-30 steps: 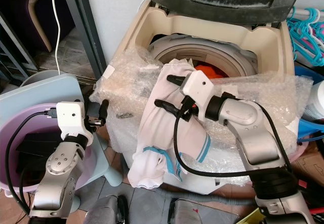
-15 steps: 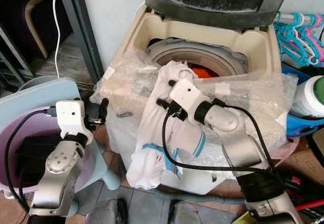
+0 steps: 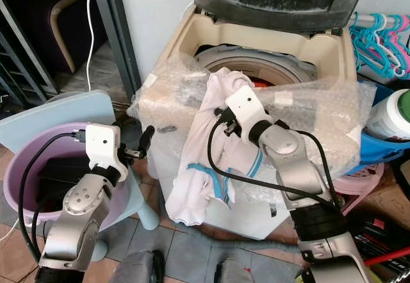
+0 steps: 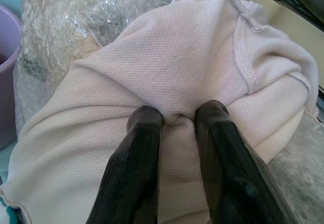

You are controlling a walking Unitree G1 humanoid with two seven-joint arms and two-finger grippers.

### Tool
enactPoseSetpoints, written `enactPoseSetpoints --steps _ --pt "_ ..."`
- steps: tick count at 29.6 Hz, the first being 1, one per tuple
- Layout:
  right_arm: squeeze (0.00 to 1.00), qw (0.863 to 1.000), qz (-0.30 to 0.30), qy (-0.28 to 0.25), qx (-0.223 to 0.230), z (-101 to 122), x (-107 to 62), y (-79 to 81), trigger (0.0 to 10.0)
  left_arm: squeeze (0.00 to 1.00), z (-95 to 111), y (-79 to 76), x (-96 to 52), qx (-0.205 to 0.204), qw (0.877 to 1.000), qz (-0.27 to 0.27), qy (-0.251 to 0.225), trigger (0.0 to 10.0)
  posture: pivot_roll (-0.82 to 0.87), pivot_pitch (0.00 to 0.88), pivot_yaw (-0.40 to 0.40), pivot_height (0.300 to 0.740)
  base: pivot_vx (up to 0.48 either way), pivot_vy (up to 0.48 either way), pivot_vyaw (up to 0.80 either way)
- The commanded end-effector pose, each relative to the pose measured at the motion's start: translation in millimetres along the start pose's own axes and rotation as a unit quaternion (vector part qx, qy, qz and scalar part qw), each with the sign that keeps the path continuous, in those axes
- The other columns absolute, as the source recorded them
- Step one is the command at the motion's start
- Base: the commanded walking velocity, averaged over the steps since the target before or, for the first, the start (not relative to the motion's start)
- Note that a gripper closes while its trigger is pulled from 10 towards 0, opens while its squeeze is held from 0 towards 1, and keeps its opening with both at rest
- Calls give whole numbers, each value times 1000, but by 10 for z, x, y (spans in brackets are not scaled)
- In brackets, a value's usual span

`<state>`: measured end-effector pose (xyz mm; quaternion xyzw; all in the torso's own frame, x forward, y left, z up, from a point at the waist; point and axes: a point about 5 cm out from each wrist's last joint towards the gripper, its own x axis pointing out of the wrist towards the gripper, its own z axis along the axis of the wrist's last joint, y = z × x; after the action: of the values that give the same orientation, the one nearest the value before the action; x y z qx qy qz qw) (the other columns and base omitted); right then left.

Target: Clothes washing

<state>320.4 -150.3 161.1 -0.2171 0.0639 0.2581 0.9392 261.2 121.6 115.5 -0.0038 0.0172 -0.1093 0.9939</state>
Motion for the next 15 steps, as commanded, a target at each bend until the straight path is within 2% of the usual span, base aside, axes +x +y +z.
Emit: enactPoseSetpoints --steps 1,6,15 --pt "0 998 -25 42 29 -195 -36 -37 0 0 -15 1 -38 6 1000 -1 6 10000 -38 130 14 740 0 0 0" --pt "0 997 -37 45 44 -215 -2 -67 0 0 -42 0 -64 5 1000 0 13 10000 -35 133 9 740 0 0 0" --pt "0 997 -39 53 44 -217 93 -83 0 0 -56 13 -58 0 1000 10 16 10000 -23 122 -9 740 0 0 0"
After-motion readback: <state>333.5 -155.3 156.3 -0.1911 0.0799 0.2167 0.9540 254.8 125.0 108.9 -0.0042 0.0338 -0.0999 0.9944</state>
